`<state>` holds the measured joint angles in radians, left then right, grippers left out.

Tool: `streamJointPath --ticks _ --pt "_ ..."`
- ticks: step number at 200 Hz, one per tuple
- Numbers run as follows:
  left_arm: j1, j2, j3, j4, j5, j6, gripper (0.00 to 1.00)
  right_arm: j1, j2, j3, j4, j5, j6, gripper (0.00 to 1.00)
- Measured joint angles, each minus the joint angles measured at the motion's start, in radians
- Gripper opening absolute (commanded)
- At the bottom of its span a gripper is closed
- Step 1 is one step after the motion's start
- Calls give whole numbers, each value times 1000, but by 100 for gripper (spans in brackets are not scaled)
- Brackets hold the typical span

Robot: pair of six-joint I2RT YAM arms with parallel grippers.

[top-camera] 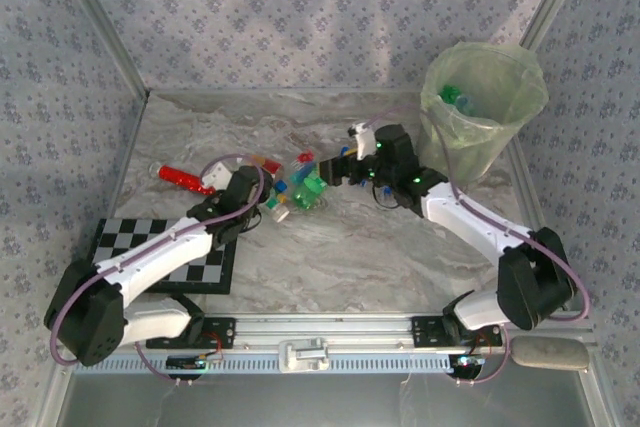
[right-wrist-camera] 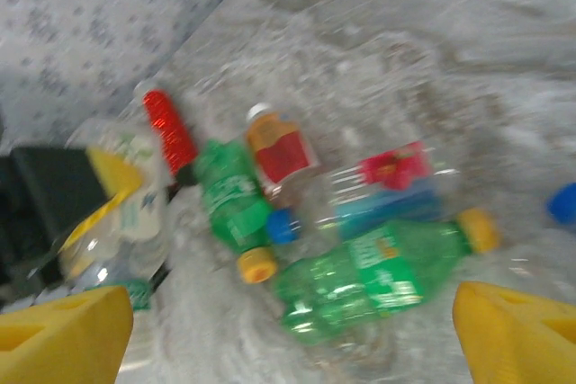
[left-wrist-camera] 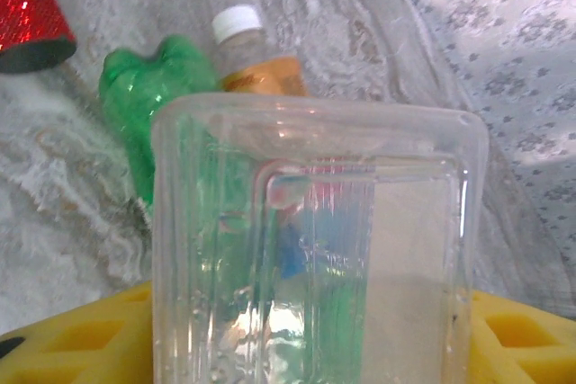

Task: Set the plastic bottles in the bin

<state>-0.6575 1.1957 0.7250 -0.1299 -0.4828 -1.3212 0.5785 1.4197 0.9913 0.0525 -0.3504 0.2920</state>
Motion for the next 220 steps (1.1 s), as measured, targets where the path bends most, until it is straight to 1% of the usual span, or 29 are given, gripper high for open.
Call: streamJointPath --ticks 45,80,106,137,180,220 --pt "58 -45 -4 64 42 90 42 139 121 56 50 -108 11 87" --pt "74 -68 -22 108 72 109 42 201 211 97 98 -180 50 85" --pt "74 -68 -47 153 116 99 42 217 267 119 122 -217 80 83" --pt "74 -66 -81 188 161 74 42 223 315 142 124 -226 90 80" --pt "74 -66 -93 213 199 55 42 223 344 153 116 -226 98 72" --pt "74 -66 -94 236 206 43 42 223 368 158 112 -226 105 64"
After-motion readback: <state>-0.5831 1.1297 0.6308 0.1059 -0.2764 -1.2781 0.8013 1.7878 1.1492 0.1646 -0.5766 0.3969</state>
